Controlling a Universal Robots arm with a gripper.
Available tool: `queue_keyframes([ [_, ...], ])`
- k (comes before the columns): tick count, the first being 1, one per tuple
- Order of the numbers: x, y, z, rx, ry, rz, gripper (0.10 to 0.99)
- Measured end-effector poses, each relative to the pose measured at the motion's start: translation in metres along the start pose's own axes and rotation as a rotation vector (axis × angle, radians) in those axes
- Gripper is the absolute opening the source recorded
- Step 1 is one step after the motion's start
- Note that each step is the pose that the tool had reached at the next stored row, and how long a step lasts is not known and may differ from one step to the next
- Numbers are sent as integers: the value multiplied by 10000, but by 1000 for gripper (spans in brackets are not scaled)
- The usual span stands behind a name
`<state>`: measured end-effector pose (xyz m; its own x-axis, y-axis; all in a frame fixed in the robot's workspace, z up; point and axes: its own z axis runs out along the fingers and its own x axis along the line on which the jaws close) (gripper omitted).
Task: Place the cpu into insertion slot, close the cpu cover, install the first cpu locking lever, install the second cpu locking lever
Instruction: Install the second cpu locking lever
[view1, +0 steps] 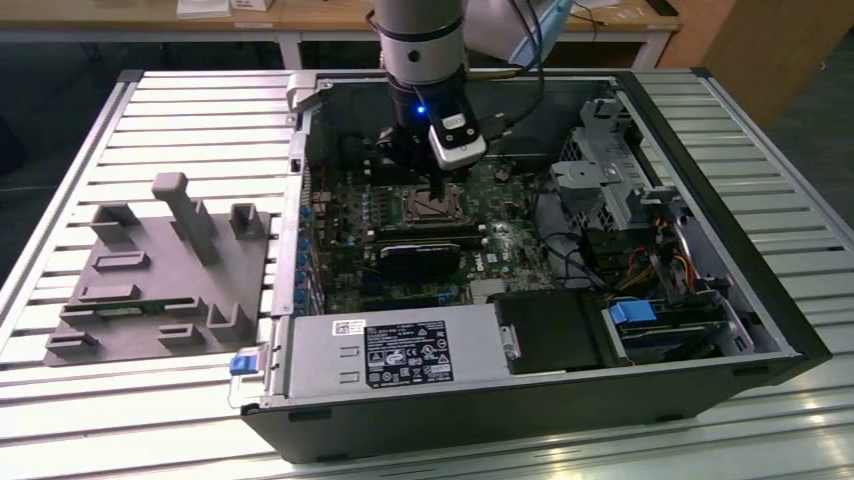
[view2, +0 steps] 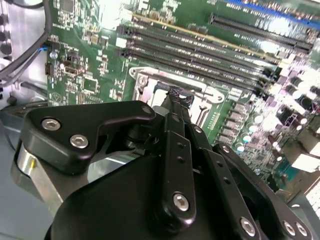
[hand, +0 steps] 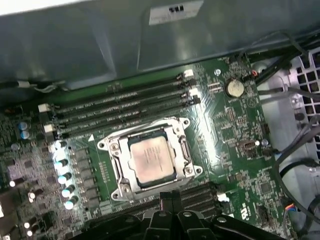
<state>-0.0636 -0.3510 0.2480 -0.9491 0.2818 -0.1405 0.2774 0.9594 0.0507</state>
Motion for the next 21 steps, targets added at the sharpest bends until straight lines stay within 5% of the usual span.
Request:
queue_keyframes([
  [3, 6, -74, 35, -19, 6, -89, 106],
  [13, 104, -133, 111, -111, 39, -673, 106],
  [21, 211, -205, 209, -370, 107, -886, 106],
])
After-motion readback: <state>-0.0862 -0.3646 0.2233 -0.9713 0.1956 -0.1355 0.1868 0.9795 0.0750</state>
